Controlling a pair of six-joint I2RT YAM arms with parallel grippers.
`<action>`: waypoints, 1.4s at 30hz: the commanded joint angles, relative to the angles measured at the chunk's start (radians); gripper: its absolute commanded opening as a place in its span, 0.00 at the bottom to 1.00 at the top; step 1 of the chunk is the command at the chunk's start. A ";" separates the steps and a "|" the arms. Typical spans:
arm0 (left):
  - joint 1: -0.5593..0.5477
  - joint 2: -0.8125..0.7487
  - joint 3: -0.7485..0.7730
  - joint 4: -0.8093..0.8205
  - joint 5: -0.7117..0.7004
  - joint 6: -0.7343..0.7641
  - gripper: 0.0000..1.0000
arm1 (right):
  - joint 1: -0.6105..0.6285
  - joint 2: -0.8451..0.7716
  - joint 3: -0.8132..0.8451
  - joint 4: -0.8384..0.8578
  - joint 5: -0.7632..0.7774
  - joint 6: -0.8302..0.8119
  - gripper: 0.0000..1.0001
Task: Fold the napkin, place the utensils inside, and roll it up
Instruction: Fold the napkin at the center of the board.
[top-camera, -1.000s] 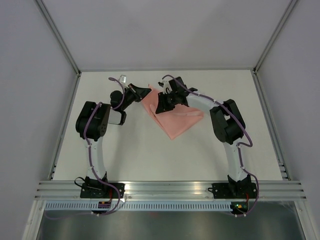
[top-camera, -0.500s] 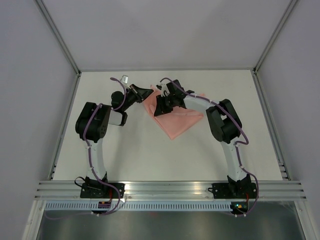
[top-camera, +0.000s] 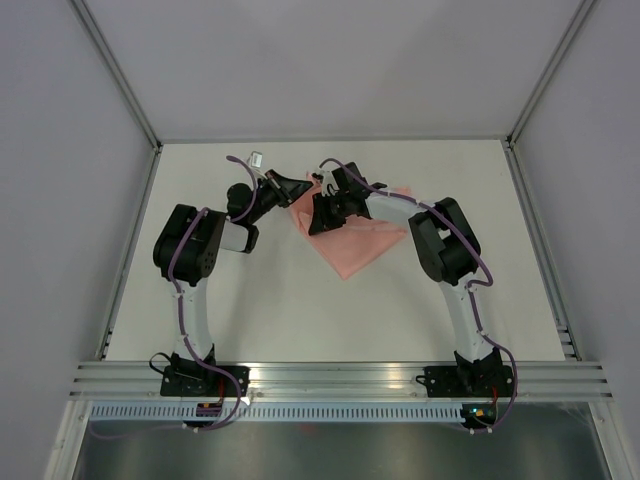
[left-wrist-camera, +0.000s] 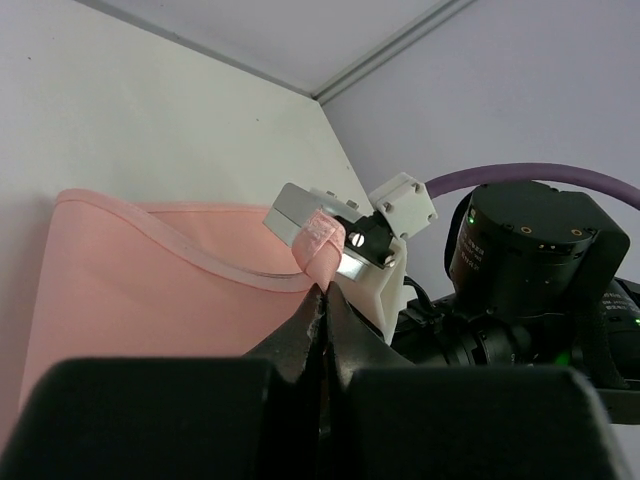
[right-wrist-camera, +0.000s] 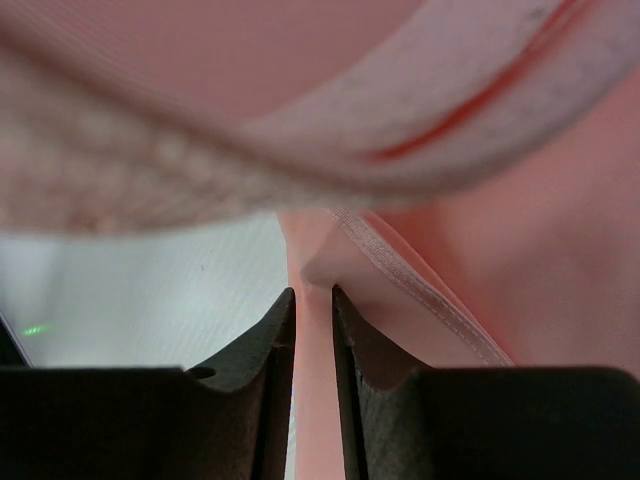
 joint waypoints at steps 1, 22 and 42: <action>-0.008 -0.059 -0.007 0.140 0.020 -0.028 0.02 | 0.004 -0.036 0.029 0.019 0.012 -0.021 0.27; -0.037 -0.047 0.013 0.211 0.247 -0.028 0.02 | -0.072 -0.413 -0.033 -0.096 0.037 -0.106 0.28; -0.145 -0.041 -0.122 0.105 0.414 0.122 0.02 | -0.175 -0.527 -0.166 -0.248 0.104 -0.243 0.29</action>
